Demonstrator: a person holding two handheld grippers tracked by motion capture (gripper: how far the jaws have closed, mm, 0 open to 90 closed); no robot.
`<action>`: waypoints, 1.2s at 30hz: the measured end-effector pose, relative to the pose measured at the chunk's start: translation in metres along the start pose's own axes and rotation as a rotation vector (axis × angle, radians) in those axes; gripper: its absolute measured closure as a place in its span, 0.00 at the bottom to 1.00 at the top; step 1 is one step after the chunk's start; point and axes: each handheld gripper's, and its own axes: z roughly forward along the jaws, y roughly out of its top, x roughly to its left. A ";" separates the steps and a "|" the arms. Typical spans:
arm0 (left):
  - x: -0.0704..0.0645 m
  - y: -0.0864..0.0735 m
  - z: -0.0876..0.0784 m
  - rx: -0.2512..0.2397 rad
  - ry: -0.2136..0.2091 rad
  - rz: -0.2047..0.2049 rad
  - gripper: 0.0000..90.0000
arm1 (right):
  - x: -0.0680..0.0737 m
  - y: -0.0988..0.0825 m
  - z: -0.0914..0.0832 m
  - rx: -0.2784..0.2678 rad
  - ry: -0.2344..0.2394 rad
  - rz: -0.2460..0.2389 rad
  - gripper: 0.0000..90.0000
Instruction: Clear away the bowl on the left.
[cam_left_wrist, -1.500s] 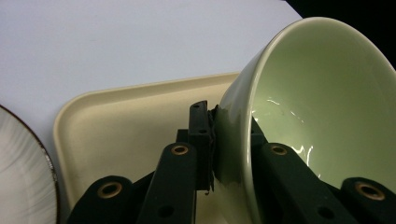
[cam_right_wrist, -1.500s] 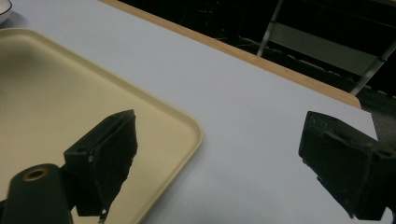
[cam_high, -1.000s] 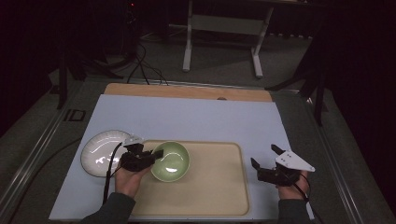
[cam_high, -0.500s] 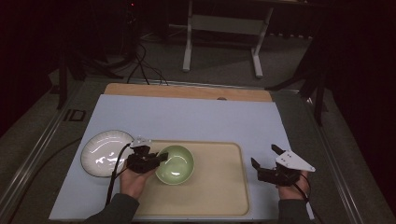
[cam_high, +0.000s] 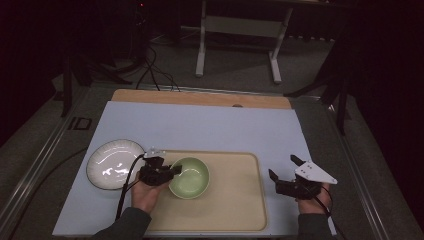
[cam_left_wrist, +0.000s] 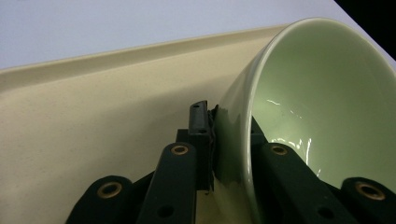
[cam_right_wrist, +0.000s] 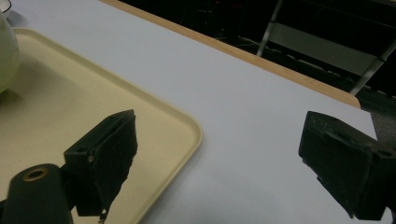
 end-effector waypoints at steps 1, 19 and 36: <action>-0.001 0.000 0.001 0.003 0.000 0.000 0.91 | 0.000 0.000 0.000 0.000 -0.001 0.000 0.12; -0.005 -0.005 0.016 0.030 -0.018 0.006 0.91 | 0.001 0.000 0.000 0.003 0.001 -0.002 0.12; -0.001 -0.005 0.020 0.035 -0.060 -0.024 0.65 | 0.001 0.000 0.001 0.005 0.003 -0.005 0.12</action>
